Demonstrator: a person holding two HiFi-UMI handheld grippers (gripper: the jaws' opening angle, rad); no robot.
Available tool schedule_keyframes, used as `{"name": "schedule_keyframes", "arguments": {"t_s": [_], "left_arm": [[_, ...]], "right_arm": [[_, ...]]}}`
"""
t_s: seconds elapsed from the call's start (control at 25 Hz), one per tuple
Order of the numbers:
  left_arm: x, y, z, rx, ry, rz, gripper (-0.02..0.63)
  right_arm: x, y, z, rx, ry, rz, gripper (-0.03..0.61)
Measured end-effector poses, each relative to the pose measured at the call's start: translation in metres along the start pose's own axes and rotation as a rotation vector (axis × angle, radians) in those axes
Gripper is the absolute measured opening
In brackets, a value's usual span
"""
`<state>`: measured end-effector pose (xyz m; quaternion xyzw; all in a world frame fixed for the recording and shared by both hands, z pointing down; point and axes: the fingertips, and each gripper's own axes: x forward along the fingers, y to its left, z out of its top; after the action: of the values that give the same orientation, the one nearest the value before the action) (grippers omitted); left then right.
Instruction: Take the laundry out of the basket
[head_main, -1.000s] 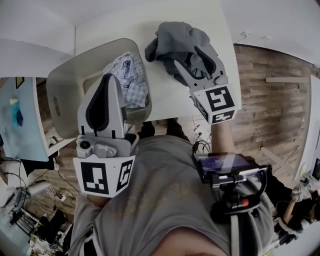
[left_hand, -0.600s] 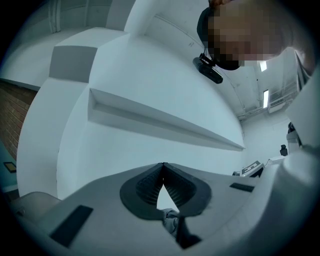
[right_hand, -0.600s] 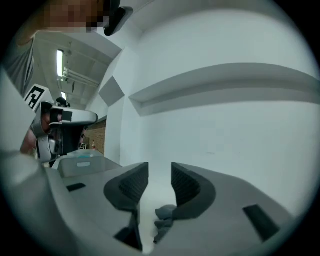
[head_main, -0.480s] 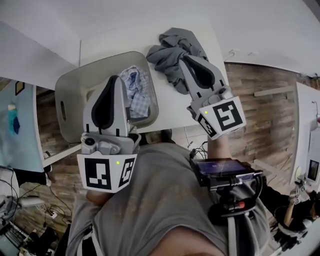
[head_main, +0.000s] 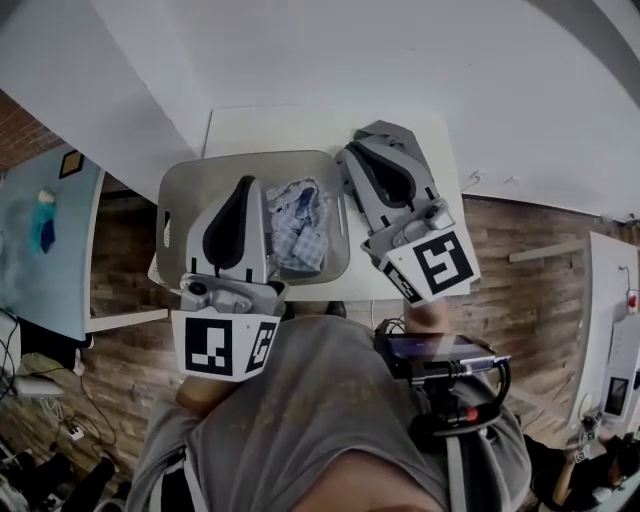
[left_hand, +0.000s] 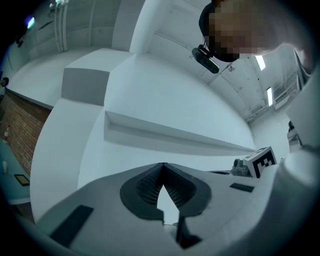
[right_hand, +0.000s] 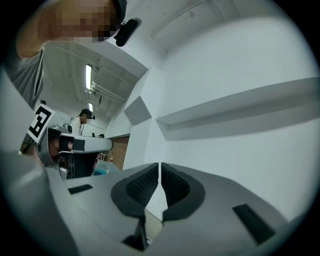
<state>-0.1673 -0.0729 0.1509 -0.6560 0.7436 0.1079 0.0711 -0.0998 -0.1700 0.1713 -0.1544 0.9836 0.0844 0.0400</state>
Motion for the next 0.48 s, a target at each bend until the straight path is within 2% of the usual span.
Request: {"name": "schedule_keyframes", "arguments": {"t_s": [0.32, 0.48], "left_arm": [[-0.007, 0.024, 0.015, -0.018, -0.048, 0.050, 0.009], [-0.013, 0.032, 0.006, -0.034, -0.025, 0.071, 0.009]], "right_arm": [[0.023, 0.023, 0.013, -0.023, -0.014, 0.066, 0.021], [0.026, 0.032, 0.002, -0.012, 0.019, 0.088, 0.023]]}}
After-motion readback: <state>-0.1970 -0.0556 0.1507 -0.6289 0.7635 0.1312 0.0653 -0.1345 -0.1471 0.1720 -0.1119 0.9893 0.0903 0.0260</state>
